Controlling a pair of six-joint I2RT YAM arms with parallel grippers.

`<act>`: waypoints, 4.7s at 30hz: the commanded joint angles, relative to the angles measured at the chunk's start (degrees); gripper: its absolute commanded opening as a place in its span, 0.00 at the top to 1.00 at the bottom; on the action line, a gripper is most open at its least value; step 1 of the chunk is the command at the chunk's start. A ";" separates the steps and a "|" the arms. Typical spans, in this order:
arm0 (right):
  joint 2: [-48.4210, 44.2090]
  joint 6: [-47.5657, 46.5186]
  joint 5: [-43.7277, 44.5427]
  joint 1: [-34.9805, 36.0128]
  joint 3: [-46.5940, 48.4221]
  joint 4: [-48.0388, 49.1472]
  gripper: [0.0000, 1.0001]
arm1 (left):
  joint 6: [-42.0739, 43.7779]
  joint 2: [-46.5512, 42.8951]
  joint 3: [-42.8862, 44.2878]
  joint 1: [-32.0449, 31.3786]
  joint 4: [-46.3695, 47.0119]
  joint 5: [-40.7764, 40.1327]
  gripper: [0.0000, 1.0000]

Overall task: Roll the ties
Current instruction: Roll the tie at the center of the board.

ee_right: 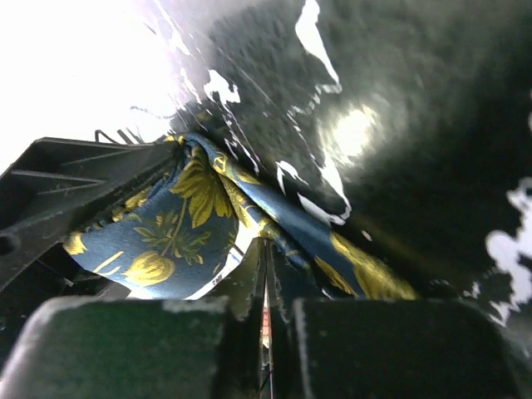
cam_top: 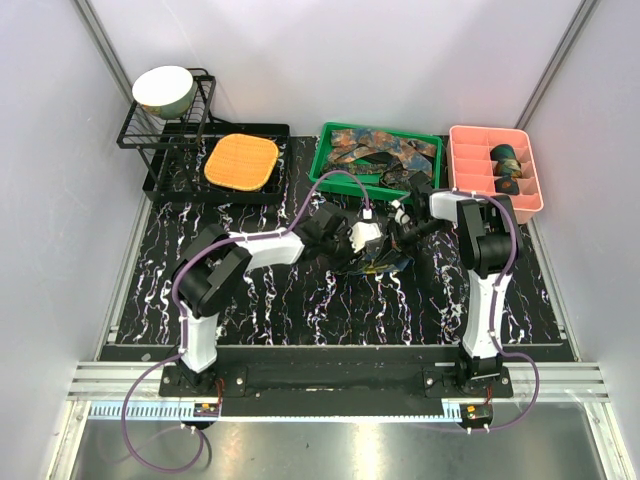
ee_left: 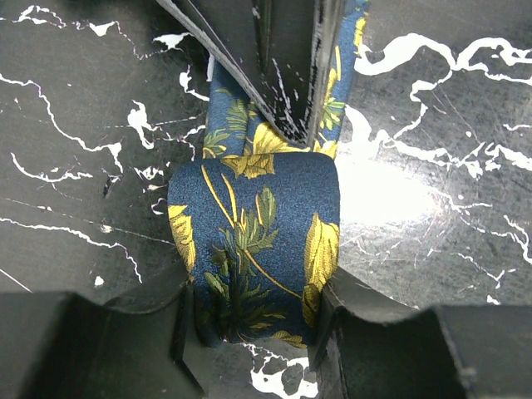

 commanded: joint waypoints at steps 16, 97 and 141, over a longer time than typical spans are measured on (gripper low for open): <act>6.25 0.21 14.38 0.17 2.57 0.85 1.00 | 5.68 -3.78 5.15 2.18 -12.75 8.46 1.00; 5.81 -5.41 -12.07 1.66 -2.61 11.49 1.00 | -19.72 6.78 -11.81 9.12 37.51 24.36 0.49; 8.18 -6.47 -11.80 3.33 1.25 7.18 1.00 | -12.76 2.21 -12.56 9.29 21.28 21.10 0.21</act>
